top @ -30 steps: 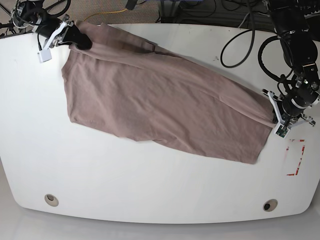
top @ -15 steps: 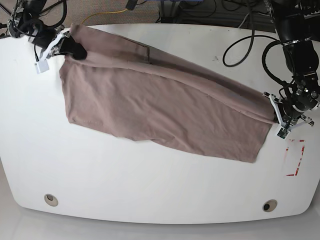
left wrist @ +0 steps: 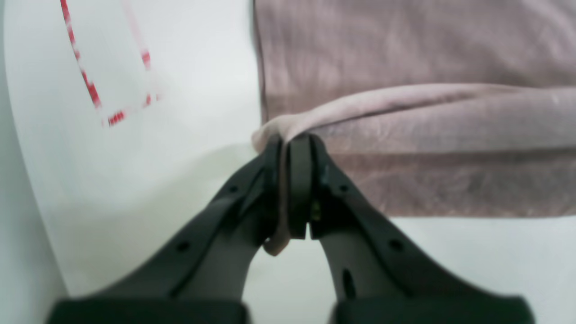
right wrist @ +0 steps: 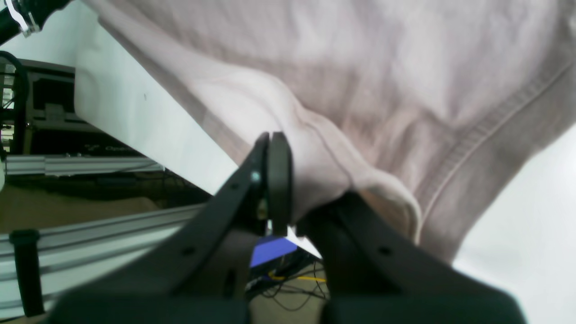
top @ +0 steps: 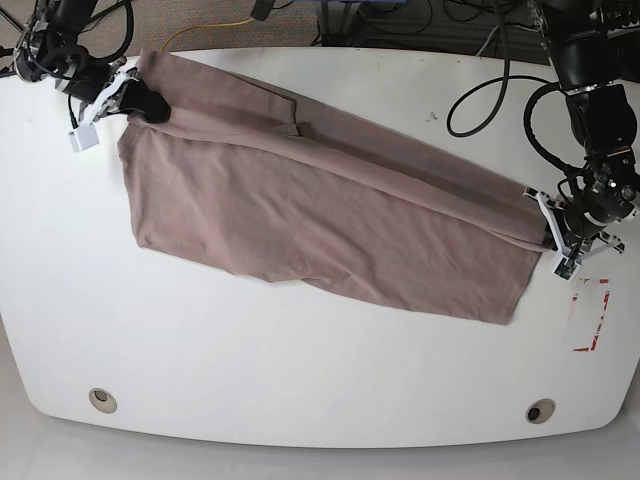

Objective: Fold the T-shirt properly
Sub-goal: 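Regrasp the shirt edge with the right gripper and pull it taut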

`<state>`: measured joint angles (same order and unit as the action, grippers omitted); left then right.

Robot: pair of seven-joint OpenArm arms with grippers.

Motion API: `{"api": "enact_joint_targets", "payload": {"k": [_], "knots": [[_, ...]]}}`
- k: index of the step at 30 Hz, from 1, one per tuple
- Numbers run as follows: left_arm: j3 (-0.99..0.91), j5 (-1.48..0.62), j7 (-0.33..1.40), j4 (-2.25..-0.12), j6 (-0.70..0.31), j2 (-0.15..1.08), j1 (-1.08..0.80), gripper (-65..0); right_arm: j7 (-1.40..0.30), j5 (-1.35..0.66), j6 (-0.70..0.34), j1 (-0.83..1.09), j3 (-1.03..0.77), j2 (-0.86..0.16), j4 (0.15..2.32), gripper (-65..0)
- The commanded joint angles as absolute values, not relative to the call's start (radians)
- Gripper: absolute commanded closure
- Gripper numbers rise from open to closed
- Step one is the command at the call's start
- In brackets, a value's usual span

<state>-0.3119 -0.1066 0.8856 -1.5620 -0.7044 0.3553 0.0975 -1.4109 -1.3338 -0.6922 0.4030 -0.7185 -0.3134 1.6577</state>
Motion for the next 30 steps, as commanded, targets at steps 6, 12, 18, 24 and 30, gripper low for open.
{"api": "enact_joint_targets", "payload": {"k": [6, 12, 18, 24, 30], "knots": [[-0.317, -0.107, 0.871, -1.497, -0.698, 0.374, 0.147, 0.0, -1.396, -1.343, -0.698, 0.383, -0.723, -0.338, 1.56, 0.0], [-0.315, -0.108, 0.871, -1.458, -0.698, 0.375, 0.16, 0.0, -1.396, -1.343, -0.698, 0.349, -0.725, -0.355, 1.52, 0.0], [-0.314, -0.107, 0.871, -1.445, -0.698, 0.374, 0.183, -2.5, -1.396, -1.342, -0.698, 0.332, -0.727, -0.366, 1.518, -16.2], [-0.312, -0.107, 0.871, -1.382, -0.698, 0.375, 0.22, -36.0, -1.396, -1.342, -0.698, 0.332, -0.727, -0.383, 1.518, -45.2], [-0.312, -0.107, 0.871, -1.372, -0.698, 0.378, 0.243, -44.6, -1.396, -1.342, -0.653, 0.361, -0.776, -0.383, 1.523, -48.2]]}}
